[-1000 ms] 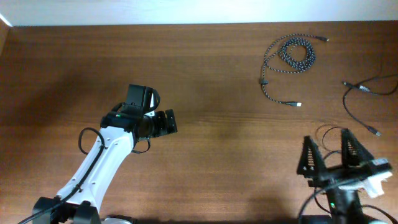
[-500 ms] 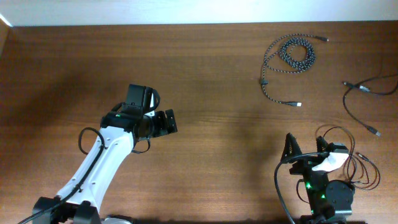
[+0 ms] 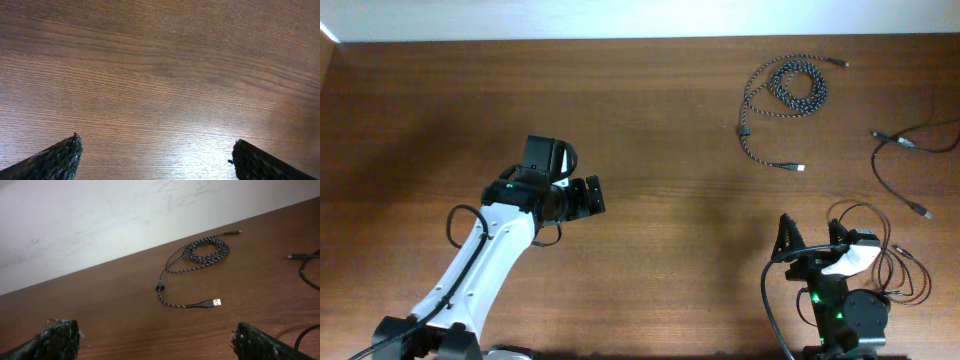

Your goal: Untangle cables

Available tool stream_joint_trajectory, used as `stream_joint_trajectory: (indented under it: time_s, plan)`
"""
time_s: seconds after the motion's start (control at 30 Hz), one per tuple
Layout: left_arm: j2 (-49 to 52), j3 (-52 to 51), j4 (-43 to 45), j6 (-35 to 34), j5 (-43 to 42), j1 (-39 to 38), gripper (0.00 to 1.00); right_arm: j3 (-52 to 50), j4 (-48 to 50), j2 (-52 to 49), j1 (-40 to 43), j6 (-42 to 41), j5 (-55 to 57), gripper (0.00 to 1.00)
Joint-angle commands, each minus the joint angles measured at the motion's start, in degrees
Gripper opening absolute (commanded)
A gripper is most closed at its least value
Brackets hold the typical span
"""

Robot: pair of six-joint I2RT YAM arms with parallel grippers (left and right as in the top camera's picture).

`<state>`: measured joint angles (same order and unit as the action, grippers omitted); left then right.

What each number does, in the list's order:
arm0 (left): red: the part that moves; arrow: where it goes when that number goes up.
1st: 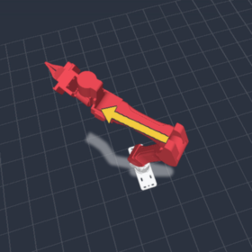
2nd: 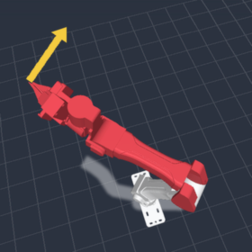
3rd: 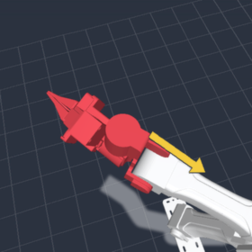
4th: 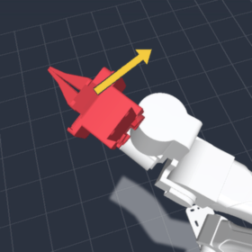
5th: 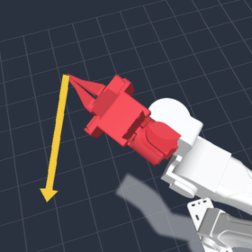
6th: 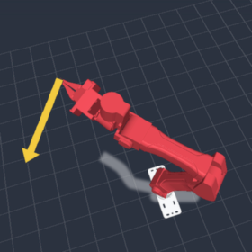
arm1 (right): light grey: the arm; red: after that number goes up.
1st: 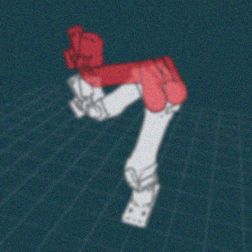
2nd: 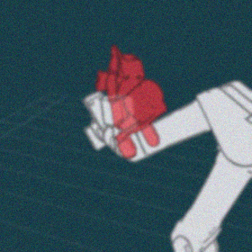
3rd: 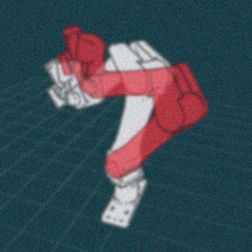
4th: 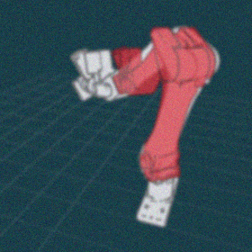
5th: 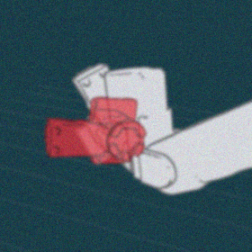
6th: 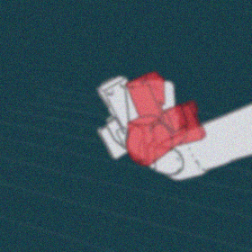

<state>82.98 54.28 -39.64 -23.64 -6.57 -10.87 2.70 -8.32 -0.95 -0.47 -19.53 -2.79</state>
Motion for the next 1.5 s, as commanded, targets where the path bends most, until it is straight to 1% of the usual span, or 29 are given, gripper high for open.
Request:
stream_joint_trajectory:
  time_s: [0.0,0.07,0.1,0.13,0.2,0.23,0.27,0.4,0.47,0.5,0.6,0.63,0.7,0.93,1.0,1.2,1.23,1.4,1.47]
  plan:
    - [0.0,-0.2,0.1,0.1,0.4,-0.2,0.99,-0.7,0.2,0.4,-0.2,-0.4,0.5,0.99]
    - [-0.1,-0.2,2.6,0.1,0.4,-0.2,0.99,-0.7,0.2,0.4,-0.2,-0.4,0.5,0.99]
    - [-0.1,-0.2,4.5,1.4,0.4,-0.1,0.99,-0.7,0.2,0.4,-0.2,-0.4,0.5,0.99]
    - [-0.2,-0.2,6.6,4.3,0.5,-0.1,0.99,-0.7,0.2,0.4,-0.2,-0.4,0.5,0.99]
    - [-2.6,-0.2,7.2,4.2,4.9,-0.1,0.99,-0.7,0.2,0.4,-0.2,-0.4,0.5,0.99]
    - [-5.6,-0.2,6.7,4.2,8.2,-0.1,0.99,-0.7,0.2,0.4,-0.2,-0.4,0.5,0.99]
    - [-8.8,-0.2,5.9,4.5,10.1,-0.1,0.99,-0.7,0.2,0.4,-0.2,-0.4,0.5,0.99]
    - [-25.2,-0.7,3.3,11.4,10.8,-0.1,0.99,-0.7,0.2,0.4,-0.2,-0.4,0.5,0.99]
    - [-32.4,-2.4,3.3,12.0,11.8,0.1,0.99,-0.7,0.2,0.4,-0.2,-0.4,0.5,0.99]
    - [-39.0,-5.7,3.3,12.0,12.6,1.0,0.99,-0.7,0.2,0.4,-0.2,-0.4,0.5,0.99]
    - [-51.5,-13.8,3.4,11.7,12.4,3.0,0.99,-0.7,0.2,0.4,-0.2,-0.4,0.5,0.99]
    - [-57.6,-16.9,3.6,11.7,12.4,3.3,0.99,-0.7,0.2,0.4,-0.2,-0.4,0.5,0.99]
    - [-64.7,-19.2,3.6,11.7,12.4,3.3,0.99,-0.7,0.2,0.4,-0.2,-0.4,0.5,0.99]
    - [-73.6,-20.2,3.5,11.7,14.8,3.3,0.99,-0.7,0.2,0.4,-0.2,-0.4,0.5,0.99]
    - [-75.2,-21.6,3.4,9.9,14.7,3.3,0.99,-0.7,0.2,0.4,-0.2,-0.4,0.5,0.99]
    - [-75.3,-22.2,0.7,8.8,12.4,3.3,0.99,-0.7,0.2,0.4,-0.2,-0.4,0.5,0.99]
    - [-75.3,-22.2,-0.6,9.4,14.0,3.3,0.99,-0.7,0.2,0.4,-0.2,-0.4,0.5,0.99]
    - [-75.2,-22.2,-0.5,9.4,14.6,3.3,0.99,-0.7,0.2,0.4,-0.2,-0.4,0.5,0.99]
    - [-75.5,-22.3,-0.4,9.4,16.1,3.3,0.99,-0.7,0.2,0.4,-0.2,-0.4,0.5,0.99]
